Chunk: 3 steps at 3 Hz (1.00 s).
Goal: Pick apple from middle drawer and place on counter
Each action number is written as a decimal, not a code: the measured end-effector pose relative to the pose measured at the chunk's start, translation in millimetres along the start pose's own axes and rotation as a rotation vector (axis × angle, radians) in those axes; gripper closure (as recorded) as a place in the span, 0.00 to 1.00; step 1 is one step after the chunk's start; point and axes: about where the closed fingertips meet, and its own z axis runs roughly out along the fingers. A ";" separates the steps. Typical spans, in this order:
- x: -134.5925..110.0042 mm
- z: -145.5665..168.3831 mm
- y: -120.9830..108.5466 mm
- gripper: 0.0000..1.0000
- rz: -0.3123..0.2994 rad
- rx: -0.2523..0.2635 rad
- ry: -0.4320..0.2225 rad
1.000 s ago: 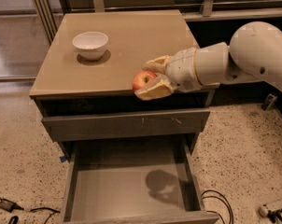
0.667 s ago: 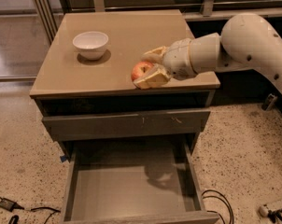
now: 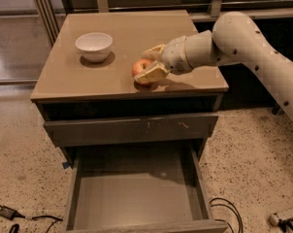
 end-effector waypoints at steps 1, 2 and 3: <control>11.0 9.0 -7.9 1.00 0.027 -0.006 0.009; 9.2 8.2 -9.6 0.85 0.029 -0.007 0.010; 9.1 8.2 -9.6 0.63 0.029 -0.007 0.010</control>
Offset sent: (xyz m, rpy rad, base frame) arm 0.0104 -0.0005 -0.0103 0.0002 0.0243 -0.0086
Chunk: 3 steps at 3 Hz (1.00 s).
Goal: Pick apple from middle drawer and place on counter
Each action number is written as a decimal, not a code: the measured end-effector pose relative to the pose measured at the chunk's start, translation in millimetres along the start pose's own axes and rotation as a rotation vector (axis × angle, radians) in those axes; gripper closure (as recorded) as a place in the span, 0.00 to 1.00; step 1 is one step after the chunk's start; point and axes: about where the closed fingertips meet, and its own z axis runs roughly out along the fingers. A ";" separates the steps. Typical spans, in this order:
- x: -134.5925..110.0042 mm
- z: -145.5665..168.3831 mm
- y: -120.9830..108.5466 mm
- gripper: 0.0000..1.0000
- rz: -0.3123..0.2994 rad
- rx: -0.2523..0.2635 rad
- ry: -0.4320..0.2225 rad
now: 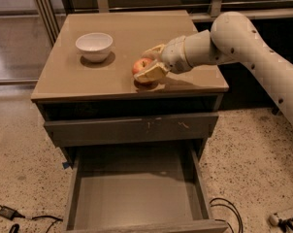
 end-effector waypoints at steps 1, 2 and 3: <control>0.0 0.1 0.0 0.38 0.000 0.000 0.000; 0.0 0.1 0.0 0.15 0.000 0.000 0.000; 0.0 0.1 0.1 0.00 0.000 0.000 0.000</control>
Offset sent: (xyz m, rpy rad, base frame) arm 0.0000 0.0000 0.0000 0.0000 0.0000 0.0001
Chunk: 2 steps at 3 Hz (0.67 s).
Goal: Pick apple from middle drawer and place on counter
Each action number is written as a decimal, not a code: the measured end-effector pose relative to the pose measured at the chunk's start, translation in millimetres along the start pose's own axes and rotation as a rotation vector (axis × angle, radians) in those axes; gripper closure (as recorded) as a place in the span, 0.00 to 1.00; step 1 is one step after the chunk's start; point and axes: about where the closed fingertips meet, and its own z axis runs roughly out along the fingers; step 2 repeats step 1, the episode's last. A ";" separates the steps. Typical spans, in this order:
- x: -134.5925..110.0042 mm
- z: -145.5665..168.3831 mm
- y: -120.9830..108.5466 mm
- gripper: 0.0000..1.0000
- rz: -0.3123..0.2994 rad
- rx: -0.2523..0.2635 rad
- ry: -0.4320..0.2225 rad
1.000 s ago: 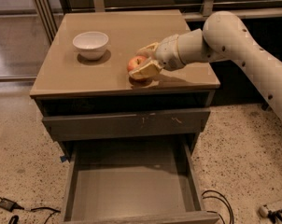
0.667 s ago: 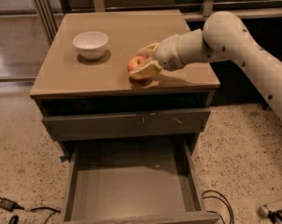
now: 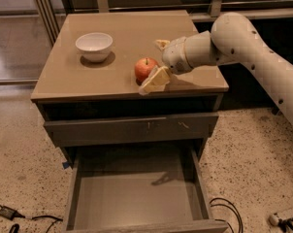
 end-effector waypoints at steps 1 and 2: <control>0.0 0.0 0.0 0.00 0.000 0.000 0.000; 0.0 0.0 0.0 0.00 0.000 0.000 0.000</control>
Offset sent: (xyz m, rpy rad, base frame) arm 0.0000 0.0000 0.0000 0.0000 0.0000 0.0000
